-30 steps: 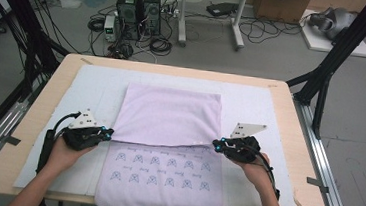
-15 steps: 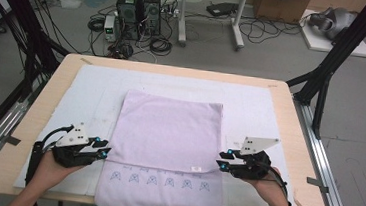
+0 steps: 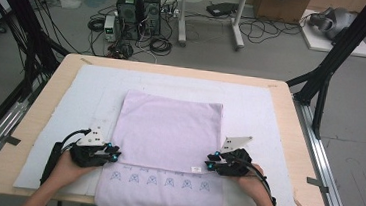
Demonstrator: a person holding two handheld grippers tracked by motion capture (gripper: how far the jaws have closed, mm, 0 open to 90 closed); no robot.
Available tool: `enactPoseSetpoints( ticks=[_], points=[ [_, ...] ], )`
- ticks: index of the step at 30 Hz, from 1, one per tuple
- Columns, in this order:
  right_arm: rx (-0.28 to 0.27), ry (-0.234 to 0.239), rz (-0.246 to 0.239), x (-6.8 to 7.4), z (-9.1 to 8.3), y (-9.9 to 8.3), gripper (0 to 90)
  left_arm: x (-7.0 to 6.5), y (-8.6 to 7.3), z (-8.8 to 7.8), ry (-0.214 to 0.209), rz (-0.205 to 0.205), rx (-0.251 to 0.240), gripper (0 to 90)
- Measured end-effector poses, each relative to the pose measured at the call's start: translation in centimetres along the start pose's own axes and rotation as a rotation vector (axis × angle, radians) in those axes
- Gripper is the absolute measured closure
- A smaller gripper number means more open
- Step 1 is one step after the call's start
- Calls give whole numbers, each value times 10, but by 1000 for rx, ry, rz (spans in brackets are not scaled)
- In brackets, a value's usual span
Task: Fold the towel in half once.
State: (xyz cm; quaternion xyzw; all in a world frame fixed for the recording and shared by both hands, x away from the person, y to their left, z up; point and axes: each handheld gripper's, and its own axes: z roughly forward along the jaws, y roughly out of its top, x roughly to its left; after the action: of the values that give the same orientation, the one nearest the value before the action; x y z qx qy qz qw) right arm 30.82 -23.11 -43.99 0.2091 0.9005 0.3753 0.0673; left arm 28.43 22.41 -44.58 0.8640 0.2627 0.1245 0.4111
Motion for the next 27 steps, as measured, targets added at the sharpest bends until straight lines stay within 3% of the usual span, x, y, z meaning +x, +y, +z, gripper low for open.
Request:
enactPoseSetpoints(
  ticks=[4,8,11,15,23,27],
  points=[
    [2,8,-19,2,1,2,860,-1,1,0,3,3,3,863],
    [-20,2,-22,2,-4,2,869,-2,4,-5,11,2,-8,875],
    [-51,5,-23,4,-12,5,871,-3,8,-15,19,-3,-43,876],
    [-87,9,-52,12,-24,14,871,-9,14,-27,21,11,-65,877],
    [-122,59,-119,39,-53,15,872,-39,8,-60,5,42,-94,878],
    [-138,151,-132,54,-66,7,859,-56,3,-72,-38,69,-87,873]
  ],
)
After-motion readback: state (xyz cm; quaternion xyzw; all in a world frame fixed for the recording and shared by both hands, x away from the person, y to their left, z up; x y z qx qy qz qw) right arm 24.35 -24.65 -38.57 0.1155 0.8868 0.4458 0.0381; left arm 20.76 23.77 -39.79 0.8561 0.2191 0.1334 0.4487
